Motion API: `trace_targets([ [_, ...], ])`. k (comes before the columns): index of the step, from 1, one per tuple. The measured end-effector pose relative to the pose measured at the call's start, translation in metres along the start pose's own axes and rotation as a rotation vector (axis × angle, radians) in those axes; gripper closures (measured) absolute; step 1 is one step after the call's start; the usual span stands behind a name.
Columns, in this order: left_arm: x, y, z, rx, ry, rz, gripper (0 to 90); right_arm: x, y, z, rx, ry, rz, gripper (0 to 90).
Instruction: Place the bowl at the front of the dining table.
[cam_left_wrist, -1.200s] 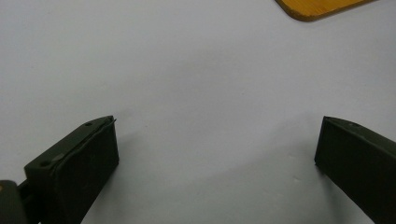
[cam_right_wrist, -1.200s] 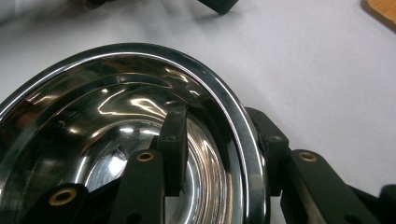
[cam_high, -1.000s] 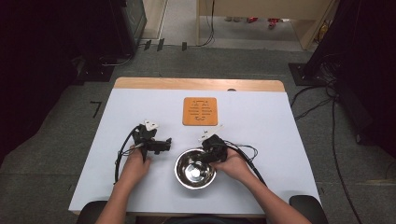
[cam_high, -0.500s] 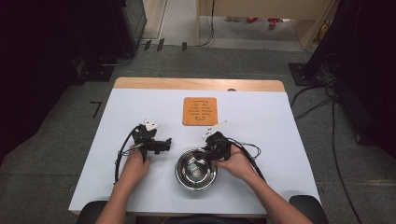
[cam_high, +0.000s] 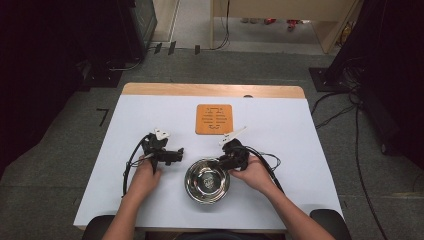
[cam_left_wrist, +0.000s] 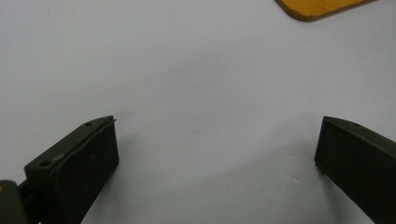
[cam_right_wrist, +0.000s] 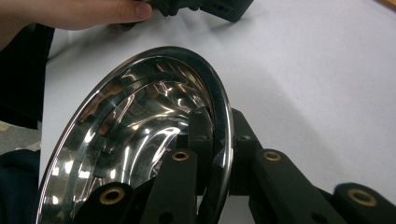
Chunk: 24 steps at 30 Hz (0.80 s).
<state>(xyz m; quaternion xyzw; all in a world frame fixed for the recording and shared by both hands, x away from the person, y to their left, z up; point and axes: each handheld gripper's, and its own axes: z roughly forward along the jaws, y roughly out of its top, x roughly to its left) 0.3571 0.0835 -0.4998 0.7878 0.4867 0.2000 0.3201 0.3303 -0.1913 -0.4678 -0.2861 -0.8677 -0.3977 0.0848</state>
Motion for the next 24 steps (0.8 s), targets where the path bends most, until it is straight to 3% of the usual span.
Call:
trace_targets([
  [24, 0.0, 0.0, 0.0, -0.001, 0.0, -0.001, 0.0, 0.005, 0.009, -0.013, -0.034, -0.076, -0.023, 84.2],
])
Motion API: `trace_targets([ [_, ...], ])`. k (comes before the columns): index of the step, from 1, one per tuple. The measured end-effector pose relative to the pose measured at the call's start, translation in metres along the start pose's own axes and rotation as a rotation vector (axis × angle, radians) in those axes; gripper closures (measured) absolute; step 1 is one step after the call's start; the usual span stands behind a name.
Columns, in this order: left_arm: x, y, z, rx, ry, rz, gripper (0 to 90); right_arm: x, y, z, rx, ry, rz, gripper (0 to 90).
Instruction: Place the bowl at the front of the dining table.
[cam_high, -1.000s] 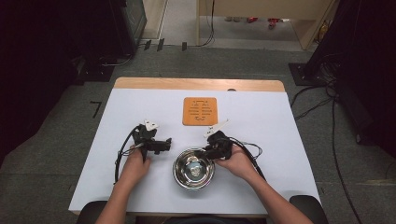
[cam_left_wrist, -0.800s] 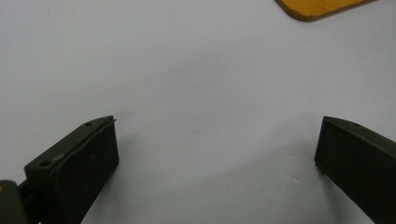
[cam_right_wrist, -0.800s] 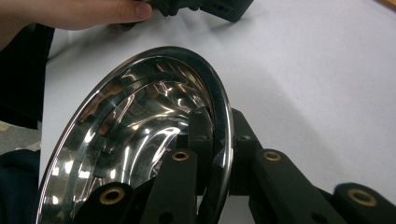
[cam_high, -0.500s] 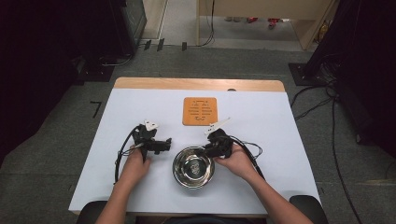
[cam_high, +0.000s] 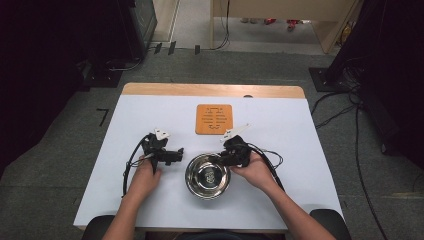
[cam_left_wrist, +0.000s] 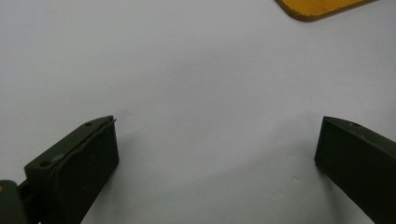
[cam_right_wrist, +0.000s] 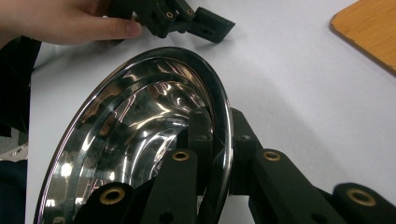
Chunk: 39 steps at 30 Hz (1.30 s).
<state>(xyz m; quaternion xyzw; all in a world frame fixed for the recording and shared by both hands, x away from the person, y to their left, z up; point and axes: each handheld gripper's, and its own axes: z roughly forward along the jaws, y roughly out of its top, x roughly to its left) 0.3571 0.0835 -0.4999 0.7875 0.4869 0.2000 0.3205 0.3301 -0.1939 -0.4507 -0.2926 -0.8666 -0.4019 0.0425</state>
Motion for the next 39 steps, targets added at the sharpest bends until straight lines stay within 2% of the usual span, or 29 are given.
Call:
trace_targets([
  [10, 0.0, 0.0, 0.0, -0.001, 0.0, 0.0, 0.0, -0.004, 0.003, -0.006, -0.015, -0.023, 0.019, 84.2],
  [18, 0.0, 0.0, 0.0, 0.0, 0.001, 0.0, 0.0, -0.009, 0.005, -0.011, -0.042, -0.048, 0.062, 84.2],
  [28, 0.0, 0.0, 0.0, -0.001, 0.001, -0.001, 0.0, -0.013, 0.009, -0.014, -0.064, -0.078, 0.086, 84.2],
  [39, 0.0, 0.0, 0.0, -0.002, 0.001, -0.002, 0.0, -0.017, 0.014, -0.015, -0.077, -0.09, 0.11, 84.2],
])
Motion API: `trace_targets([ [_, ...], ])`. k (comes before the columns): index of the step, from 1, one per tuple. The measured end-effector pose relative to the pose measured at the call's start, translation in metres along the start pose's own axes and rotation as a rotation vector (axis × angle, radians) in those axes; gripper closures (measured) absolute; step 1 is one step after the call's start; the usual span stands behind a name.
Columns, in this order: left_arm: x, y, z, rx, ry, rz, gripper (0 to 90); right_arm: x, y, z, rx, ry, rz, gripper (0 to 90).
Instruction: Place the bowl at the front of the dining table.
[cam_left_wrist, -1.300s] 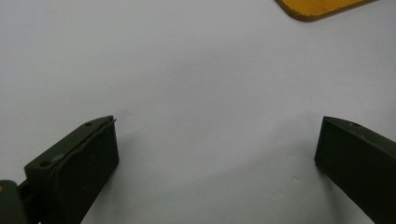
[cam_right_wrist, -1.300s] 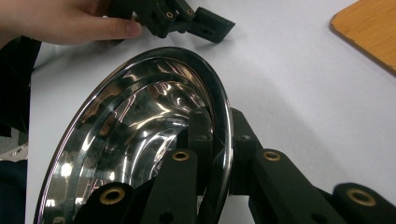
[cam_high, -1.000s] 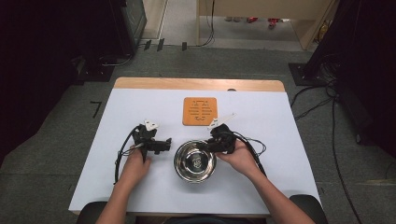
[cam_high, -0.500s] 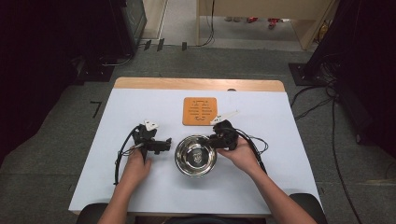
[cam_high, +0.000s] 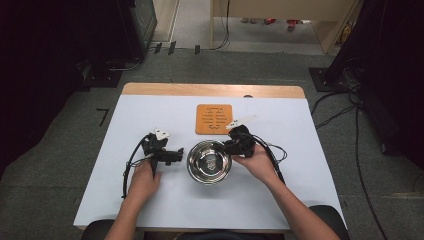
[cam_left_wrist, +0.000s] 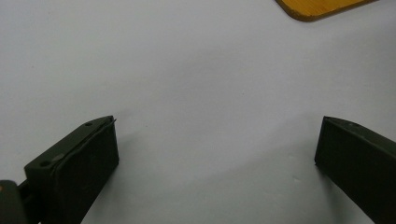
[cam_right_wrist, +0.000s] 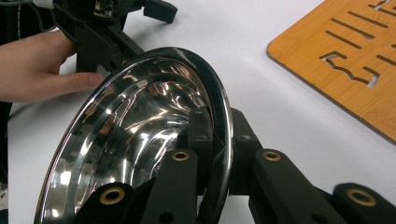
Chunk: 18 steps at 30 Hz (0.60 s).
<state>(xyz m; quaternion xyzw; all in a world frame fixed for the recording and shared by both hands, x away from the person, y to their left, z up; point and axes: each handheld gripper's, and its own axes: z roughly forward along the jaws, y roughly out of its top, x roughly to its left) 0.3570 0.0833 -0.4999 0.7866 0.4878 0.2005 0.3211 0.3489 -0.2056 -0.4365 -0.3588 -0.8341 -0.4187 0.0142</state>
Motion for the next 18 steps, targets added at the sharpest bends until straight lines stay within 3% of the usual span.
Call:
trace_targets([
  [18, 0.0, -0.0001, 0.0, 0.0, 0.0, 0.001, 0.0, -0.008, 0.0083, -0.0069, -0.031, -0.03, 0.055, 84.2],
])
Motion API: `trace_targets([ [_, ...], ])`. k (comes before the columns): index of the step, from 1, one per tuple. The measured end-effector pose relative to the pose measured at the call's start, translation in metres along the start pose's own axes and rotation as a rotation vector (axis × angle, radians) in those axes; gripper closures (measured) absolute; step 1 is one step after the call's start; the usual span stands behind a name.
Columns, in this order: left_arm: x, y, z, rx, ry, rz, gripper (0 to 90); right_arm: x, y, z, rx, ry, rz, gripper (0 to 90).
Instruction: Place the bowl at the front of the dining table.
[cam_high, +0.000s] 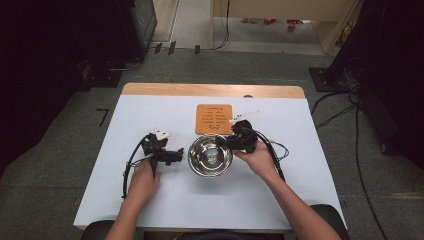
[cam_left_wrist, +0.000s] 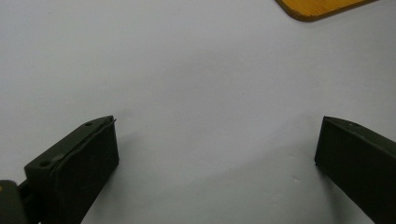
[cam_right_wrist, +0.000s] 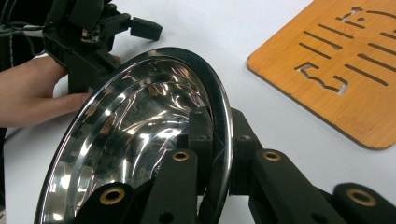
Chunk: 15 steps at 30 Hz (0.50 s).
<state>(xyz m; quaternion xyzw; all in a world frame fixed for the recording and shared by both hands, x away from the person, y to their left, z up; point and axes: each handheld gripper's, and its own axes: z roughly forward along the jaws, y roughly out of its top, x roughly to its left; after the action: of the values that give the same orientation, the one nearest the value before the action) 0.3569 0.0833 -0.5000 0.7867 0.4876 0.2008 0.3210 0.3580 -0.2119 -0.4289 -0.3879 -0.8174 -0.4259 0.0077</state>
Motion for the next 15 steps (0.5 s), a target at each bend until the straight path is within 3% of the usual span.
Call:
trace_targets([
  [15, 0.0001, 0.0001, 0.0001, 0.0, 0.001, 0.001, 0.0, -0.0073, 0.0077, 0.0034, -0.01, -0.012, 0.02, 84.2],
])
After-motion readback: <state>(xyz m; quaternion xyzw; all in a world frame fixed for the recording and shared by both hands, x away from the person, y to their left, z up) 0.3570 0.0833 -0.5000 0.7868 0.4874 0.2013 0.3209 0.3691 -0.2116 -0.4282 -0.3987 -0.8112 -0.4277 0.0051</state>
